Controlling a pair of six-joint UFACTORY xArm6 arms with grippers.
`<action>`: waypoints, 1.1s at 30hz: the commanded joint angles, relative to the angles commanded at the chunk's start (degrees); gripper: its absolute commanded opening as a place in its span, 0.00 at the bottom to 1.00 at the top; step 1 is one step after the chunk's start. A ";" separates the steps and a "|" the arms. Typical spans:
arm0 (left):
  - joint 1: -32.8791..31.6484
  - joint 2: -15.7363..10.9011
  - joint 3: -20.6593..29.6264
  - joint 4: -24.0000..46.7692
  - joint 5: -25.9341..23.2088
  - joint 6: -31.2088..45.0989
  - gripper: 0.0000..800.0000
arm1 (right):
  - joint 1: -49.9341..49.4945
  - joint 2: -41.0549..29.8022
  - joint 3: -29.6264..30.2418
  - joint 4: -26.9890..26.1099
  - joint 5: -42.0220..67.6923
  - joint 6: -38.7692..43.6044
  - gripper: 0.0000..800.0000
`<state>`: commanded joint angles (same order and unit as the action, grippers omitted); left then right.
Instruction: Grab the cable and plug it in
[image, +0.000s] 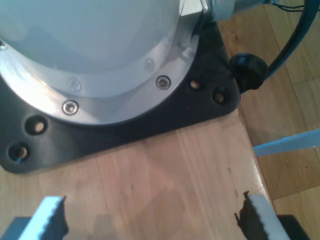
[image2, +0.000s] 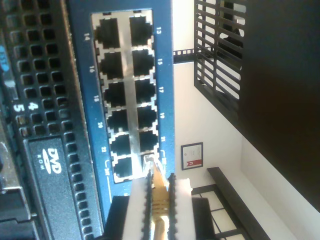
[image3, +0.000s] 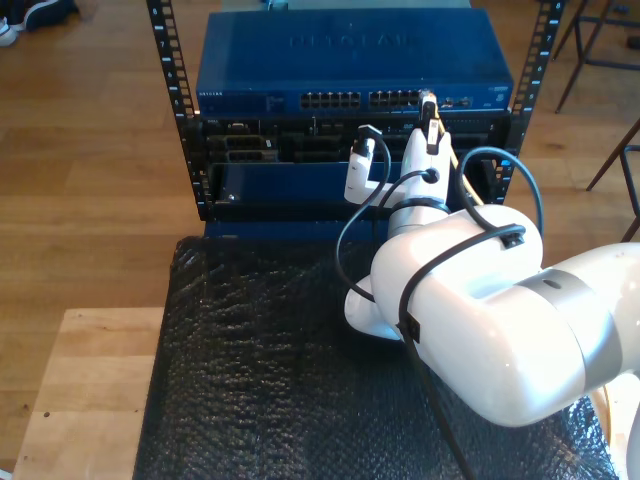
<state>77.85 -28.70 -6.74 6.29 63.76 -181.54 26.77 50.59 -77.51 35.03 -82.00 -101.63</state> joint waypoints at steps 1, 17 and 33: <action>0.00 0.00 0.00 0.00 -0.09 0.00 1.00 | 0.00 0.00 0.00 0.00 0.00 0.00 0.00; 0.00 0.00 0.00 0.00 -0.09 0.00 1.00 | 0.00 0.26 -0.09 0.00 0.97 0.09 0.00; -0.09 0.00 0.00 0.00 -0.09 0.00 1.00 | 0.00 0.53 -1.14 -0.35 1.32 0.35 0.00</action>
<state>77.76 -28.70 -6.74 6.29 63.67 -181.54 26.77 51.12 -78.65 34.68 -80.68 -101.27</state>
